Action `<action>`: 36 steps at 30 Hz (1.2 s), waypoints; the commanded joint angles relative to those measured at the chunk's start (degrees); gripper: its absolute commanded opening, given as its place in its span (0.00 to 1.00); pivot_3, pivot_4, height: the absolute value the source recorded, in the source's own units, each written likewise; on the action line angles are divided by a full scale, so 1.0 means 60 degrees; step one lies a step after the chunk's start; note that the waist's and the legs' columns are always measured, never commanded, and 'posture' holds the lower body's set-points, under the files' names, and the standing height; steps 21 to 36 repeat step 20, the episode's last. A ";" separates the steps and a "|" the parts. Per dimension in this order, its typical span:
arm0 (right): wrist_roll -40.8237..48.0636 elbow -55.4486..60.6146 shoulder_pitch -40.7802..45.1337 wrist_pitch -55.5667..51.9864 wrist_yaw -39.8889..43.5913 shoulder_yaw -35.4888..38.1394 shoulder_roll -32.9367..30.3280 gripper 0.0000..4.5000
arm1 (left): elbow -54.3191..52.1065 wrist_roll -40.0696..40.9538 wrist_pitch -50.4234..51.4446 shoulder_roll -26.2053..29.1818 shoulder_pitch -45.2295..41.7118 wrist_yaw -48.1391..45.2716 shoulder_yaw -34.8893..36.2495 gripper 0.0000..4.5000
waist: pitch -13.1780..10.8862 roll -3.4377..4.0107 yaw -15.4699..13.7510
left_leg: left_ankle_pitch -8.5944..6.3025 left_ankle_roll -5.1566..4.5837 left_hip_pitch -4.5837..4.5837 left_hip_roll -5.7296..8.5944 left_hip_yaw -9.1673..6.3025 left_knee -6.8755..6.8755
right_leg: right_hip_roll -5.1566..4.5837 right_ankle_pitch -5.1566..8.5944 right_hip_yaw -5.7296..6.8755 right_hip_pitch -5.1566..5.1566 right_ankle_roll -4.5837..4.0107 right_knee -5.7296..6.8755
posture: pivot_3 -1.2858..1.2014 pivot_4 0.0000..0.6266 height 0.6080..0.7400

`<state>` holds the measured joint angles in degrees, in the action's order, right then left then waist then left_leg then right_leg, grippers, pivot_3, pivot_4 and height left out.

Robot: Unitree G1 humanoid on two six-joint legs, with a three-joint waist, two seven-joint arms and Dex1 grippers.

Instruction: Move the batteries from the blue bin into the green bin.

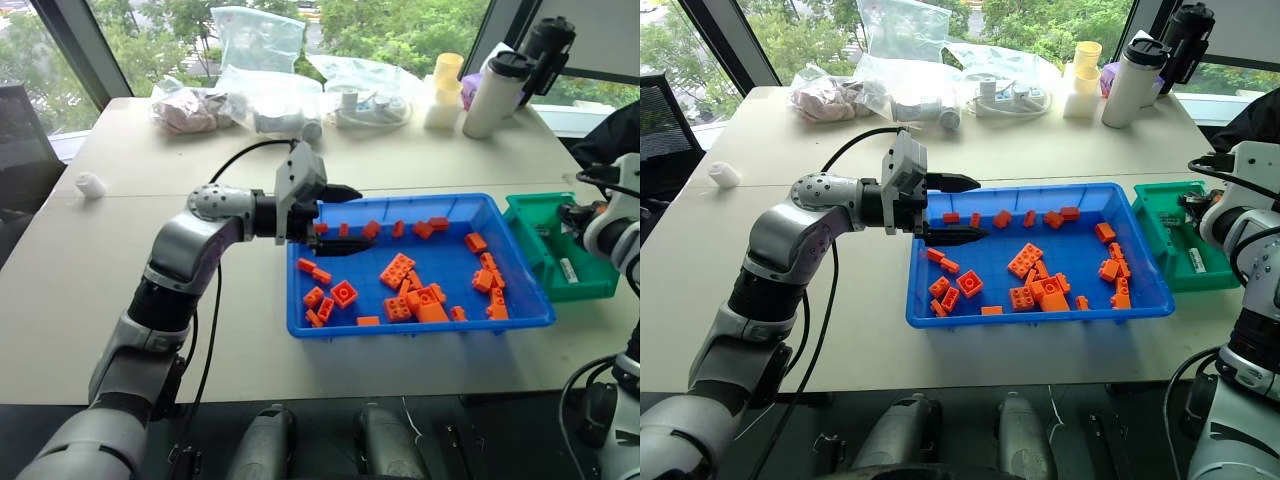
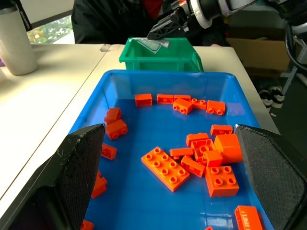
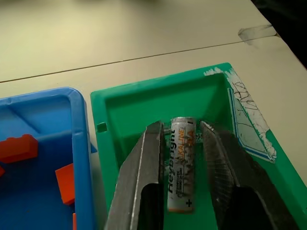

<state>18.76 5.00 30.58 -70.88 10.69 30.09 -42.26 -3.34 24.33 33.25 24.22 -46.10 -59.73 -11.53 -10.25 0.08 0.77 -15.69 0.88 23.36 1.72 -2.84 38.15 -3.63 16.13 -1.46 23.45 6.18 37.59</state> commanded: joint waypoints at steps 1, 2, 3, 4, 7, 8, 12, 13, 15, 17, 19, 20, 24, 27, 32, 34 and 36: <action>-0.0203 -0.0024 0.0062 0.0373 -0.0003 0.0073 -0.0327 0.66 | -0.0291 0.0153 0.0053 0.0080 -0.0037 0.0009 0.0227 1.00 | 0.0000 0.0000 -0.0001 | 0.0000 0.0000 0.0000 0.0000 0.0000 0.0000 | 0.0000 0.0000 0.0000 0.0000 0.0000 0.0000 | 0.52 0.24 1.00; -0.0299 -0.0090 0.0064 0.0521 -0.0018 -0.0001 -0.0418 0.76 | -0.0324 0.0207 0.0109 0.0095 -0.0016 0.0030 0.0283 1.00 | 0.0000 0.0000 -0.0001 | 0.0000 0.0000 0.0000 0.0000 0.0000 0.0000 | 0.0000 0.0000 0.0000 0.0000 0.0000 0.0000 | 0.52 0.24 1.00; -0.0388 -0.0150 0.0082 0.0648 -0.0046 -0.0054 -0.0494 0.90 | -0.0373 0.0296 0.0209 0.0113 0.0011 0.0047 0.0354 1.00 | 0.0000 0.0000 0.0000 | 0.0000 0.0000 0.0000 0.0000 0.0001 0.0000 | -0.0001 0.0000 0.0000 0.0000 0.0000 0.0000 | 0.52 0.24 1.00; -0.0442 -0.0209 0.0141 0.0895 -0.0022 -0.0109 -0.0570 0.99 | -0.0433 0.0398 0.0305 0.0143 0.0045 0.0059 0.0449 1.00 | 0.0000 0.0000 0.0000 | 0.0000 0.0000 0.0000 0.0000 0.0001 0.0000 | -0.0001 0.0000 0.0000 0.0001 0.0000 0.0000 | 0.52 0.24 1.00; -0.0568 -0.0230 0.0257 0.1762 0.0169 -0.0356 -0.0759 0.99 | -0.0579 0.0569 0.0544 0.0272 0.0154 0.0173 0.0691 1.00 | 0.0000 0.0000 0.0020 | 0.0000 0.0000 0.0000 0.0000 0.0000 0.0000 | 0.0001 0.0000 0.0000 0.0001 0.0000 0.0000 | 0.52 0.24 1.00; -0.0446 -0.0131 0.0337 0.2274 0.0431 -0.0387 -0.0731 0.99 | -0.0638 0.0617 0.0653 0.0383 0.0226 0.0215 0.0810 1.00 | 0.0000 0.0000 0.0034 | 0.0000 0.0000 -0.0001 0.0000 0.0000 0.0000 | 0.0001 0.0000 0.0000 0.0001 0.0000 0.0000 | 0.52 0.24 1.00; 0.1095 0.1458 -0.0656 0.3064 0.3261 -0.0534 -0.1048 0.99 | -0.1572 0.0831 0.1318 0.1559 0.0989 0.0218 0.1353 1.00 | -0.0001 0.0002 0.0095 | 0.0000 0.0000 -0.0008 -0.0014 0.0005 -0.0009 | 0.0015 0.0000 -0.0004 0.0003 0.0000 0.0001 | 0.52 0.24 1.00; 0.1043 0.1622 -0.1119 0.3217 0.3633 -0.0562 -0.1333 0.99 | -0.1886 0.0745 0.1399 0.1884 0.1117 0.0238 0.1348 1.00 | -0.0001 0.0001 0.0068 | 0.0000 0.0000 -0.0006 -0.0023 -0.0004 -0.0016 | 0.0025 0.0001 -0.0002 0.0005 -0.0001 -0.0001 | 0.52 0.24 1.00; 0.1282 0.1683 -0.1740 0.3220 0.4161 -0.0084 -0.1662 0.99 | -0.2489 0.1222 0.2038 0.2259 0.1243 0.0485 0.1797 1.00 | -0.0005 -0.0005 -0.0053 | -0.0001 0.0000 -0.0001 -0.0030 -0.0025 -0.0018 | 0.0034 0.0001 0.0010 -0.0001 -0.0002 -0.0010 | 0.52 0.24 1.00; 0.1764 0.1765 -0.2138 0.3113 0.4668 0.0475 -0.1828 0.99 | -0.2957 0.1747 0.2630 0.2520 0.1441 0.0688 0.2294 1.00 | -0.0008 -0.0010 -0.0166 | 0.0000 0.0001 0.0008 -0.0014 -0.0032 -0.0001 | 0.0012 0.0001 0.0016 -0.0016 -0.0001 -0.0023 | 0.52 0.24 1.00; 0.2346 0.1996 -0.2584 0.2837 0.5284 0.0944 -0.1989 0.99 | -0.3320 0.2090 0.3066 0.2795 0.1775 0.0859 0.2705 1.00 | -0.0006 -0.0008 -0.0196 | -0.0001 0.0000 0.0005 0.0003 -0.0022 0.0013 | -0.0007 -0.0001 0.0006 -0.0031 0.0002 -0.0031 | 0.52 0.24 1.00; 0.2723 0.2102 -0.2831 0.2563 0.5616 0.1191 -0.2060 0.99 | -0.3455 0.2381 0.3339 0.2839 0.1978 0.1024 0.3039 1.00 | -0.0006 -0.0008 -0.0196 | -0.0002 -0.0001 0.0000 0.0004 -0.0020 0.0013 | -0.0010 -0.0001 0.0005 -0.0038 0.0002 -0.0035 | 0.52 0.24 1.00; 0.2723 0.2102 -0.2831 0.2563 0.5616 0.1191 -0.2060 0.99 | -0.3455 0.2381 0.3339 0.2839 0.1978 0.1024 0.3039 1.00 | -0.0006 -0.0008 -0.0196 | -0.0002 -0.0001 0.0000 0.0004 -0.0020 0.0013 | -0.0010 -0.0001 0.0005 -0.0038 0.0002 -0.0035 | 0.52 0.24 1.00; 0.2723 0.2102 -0.2831 0.2563 0.5616 0.1191 -0.2060 0.99 | -0.3455 0.2381 0.3339 0.2839 0.1978 0.1024 0.3039 1.00 | -0.0006 -0.0008 -0.0196 | -0.0002 -0.0001 0.0000 0.0004 -0.0020 0.0013 | -0.0010 -0.0001 0.0005 -0.0038 0.0002 -0.0035 | 0.52 0.24 1.00; 0.2723 0.2102 -0.2831 0.2563 0.5616 0.1191 -0.2060 0.99 | -0.3455 0.2381 0.3339 0.2839 0.1978 0.1024 0.3039 1.00 | -0.0006 -0.0008 -0.0196 | -0.0002 -0.0001 0.0000 0.0004 -0.0020 0.0013 | -0.0010 -0.0001 0.0005 -0.0038 0.0002 -0.0035 | 0.52 0.24 1.00; 0.2723 0.2102 -0.2831 0.2563 0.5616 0.1191 -0.2060 0.99 | -0.3455 0.2381 0.3339 0.2839 0.1978 0.1024 0.3039 1.00 | -0.0006 -0.0008 -0.0196 | -0.0002 -0.0001 0.0000 0.0004 -0.0020 0.0013 | -0.0010 -0.0001 0.0005 -0.0038 0.0002 -0.0035 | 0.52 0.24 1.00; 0.2723 0.2102 -0.2831 0.2563 0.5616 0.1191 -0.2060 0.99 | -0.3455 0.2381 0.3339 0.2839 0.1978 0.1024 0.3039 1.00 | -0.0006 -0.0008 -0.0196 | -0.0002 -0.0001 0.0000 0.0004 -0.0020 0.0013 | -0.0010 -0.0001 0.0005 -0.0038 0.0002 -0.0035 | 0.52 0.24 1.00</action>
